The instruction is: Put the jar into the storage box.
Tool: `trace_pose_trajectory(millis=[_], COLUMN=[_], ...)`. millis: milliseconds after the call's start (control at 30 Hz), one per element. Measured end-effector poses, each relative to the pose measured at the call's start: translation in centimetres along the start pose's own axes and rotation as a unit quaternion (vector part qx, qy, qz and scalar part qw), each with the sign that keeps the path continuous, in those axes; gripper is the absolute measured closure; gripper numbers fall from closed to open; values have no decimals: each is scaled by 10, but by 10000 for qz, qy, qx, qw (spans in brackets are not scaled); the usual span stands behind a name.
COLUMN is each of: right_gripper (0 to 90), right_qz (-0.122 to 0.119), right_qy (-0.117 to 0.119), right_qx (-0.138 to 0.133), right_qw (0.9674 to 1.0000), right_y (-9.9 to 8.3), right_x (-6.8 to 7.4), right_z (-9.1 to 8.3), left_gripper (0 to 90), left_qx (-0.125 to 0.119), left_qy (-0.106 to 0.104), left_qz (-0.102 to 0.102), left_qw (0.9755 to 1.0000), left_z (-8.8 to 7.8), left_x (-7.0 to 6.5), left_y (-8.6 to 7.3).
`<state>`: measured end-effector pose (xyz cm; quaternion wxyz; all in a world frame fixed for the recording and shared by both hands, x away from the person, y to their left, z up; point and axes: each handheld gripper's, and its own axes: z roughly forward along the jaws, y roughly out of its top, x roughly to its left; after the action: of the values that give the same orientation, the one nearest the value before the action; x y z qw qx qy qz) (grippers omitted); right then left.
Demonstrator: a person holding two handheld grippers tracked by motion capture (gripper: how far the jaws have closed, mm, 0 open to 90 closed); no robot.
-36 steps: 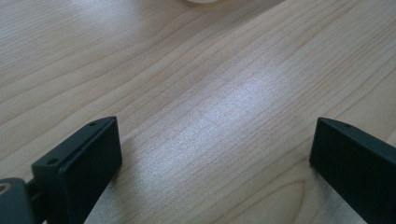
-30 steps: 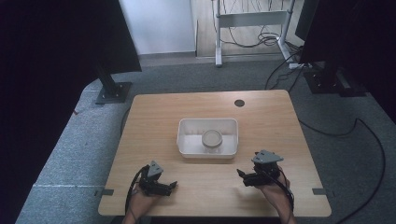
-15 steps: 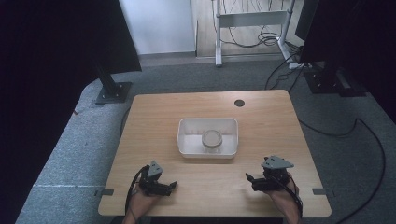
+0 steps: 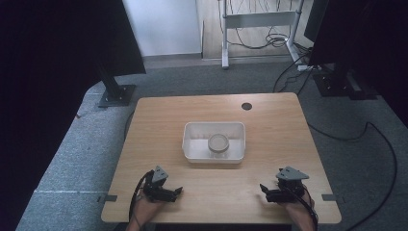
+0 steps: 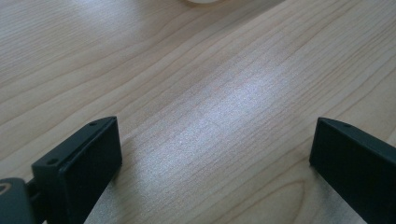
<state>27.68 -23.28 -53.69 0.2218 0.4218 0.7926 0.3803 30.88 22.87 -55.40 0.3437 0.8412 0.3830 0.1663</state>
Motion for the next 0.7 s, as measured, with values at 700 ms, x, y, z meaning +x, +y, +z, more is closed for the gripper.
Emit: trace_pose_trajectory(millis=[700], right_gripper=[39], right_qz=[231], right_qy=[-81], right_qx=[464], right_qw=[9986], right_y=[-27], right_x=[-4], right_z=[4], left_gripper=[19], left_qx=[-1], left_qy=[0], left_qz=[1], left_qw=[10000], left_z=[0], left_x=[0], left_y=[0])
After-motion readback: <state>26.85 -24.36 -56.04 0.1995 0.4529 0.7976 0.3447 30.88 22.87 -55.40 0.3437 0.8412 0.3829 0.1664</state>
